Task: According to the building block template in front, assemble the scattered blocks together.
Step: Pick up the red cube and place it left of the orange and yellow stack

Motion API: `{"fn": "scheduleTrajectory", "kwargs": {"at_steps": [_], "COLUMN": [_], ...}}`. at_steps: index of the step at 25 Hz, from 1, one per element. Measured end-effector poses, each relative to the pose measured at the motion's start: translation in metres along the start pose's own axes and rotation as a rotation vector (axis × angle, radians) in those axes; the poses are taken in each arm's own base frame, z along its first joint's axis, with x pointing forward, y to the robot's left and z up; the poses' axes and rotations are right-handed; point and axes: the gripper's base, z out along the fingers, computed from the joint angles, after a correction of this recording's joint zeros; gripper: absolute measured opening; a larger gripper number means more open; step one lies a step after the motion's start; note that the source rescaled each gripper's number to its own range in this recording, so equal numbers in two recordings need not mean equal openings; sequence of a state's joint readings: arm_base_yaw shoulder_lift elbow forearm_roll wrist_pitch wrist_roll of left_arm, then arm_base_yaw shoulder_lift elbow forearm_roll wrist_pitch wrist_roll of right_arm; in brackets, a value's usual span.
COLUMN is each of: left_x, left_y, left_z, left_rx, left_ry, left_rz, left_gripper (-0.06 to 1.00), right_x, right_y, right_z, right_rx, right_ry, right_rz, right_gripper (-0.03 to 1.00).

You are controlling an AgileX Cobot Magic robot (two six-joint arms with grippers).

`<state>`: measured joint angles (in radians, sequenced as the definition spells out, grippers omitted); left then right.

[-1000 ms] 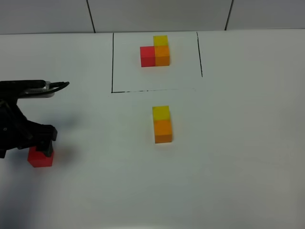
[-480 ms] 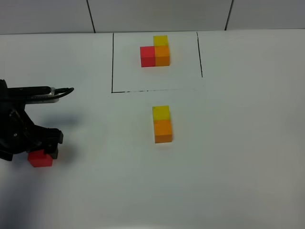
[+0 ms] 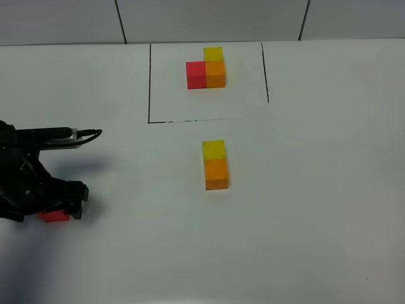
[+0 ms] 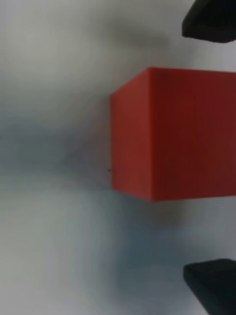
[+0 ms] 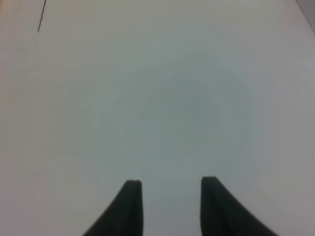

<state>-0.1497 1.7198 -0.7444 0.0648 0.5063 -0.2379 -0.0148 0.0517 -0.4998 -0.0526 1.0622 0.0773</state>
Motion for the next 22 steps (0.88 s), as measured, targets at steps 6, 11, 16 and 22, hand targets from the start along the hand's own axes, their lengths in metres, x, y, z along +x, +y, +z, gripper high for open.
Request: {"fn": "scheduleTrajectory", "kwargs": {"at_steps": [6, 11, 16, 22], "left_x": [0.0, -0.001, -0.017, -0.042], "left_y": [-0.001, -0.001, -0.001, -0.023], "left_z": [0.013, 0.013, -0.004, -0.039], "left_rx": [-0.005, -0.004, -0.02, 0.001], "left_ry": [0.033, 0.024, 0.011, 0.027], "left_rz": [0.001, -0.001, 0.094, 0.643], "left_gripper": [0.76, 0.07, 0.0, 0.0], "right_x": [0.0, 0.0, 0.0, 0.0], "right_y": [0.0, 0.0, 0.0, 0.0], "right_z": [0.0, 0.0, 0.0, 0.0], "right_rx": [0.0, 0.0, 0.0, 0.0], "right_ry": [0.0, 0.0, 0.0, 0.0], "right_rz": [0.0, 0.0, 0.0, 0.0], "right_gripper": [0.0, 0.0, 0.0, 0.0]}}
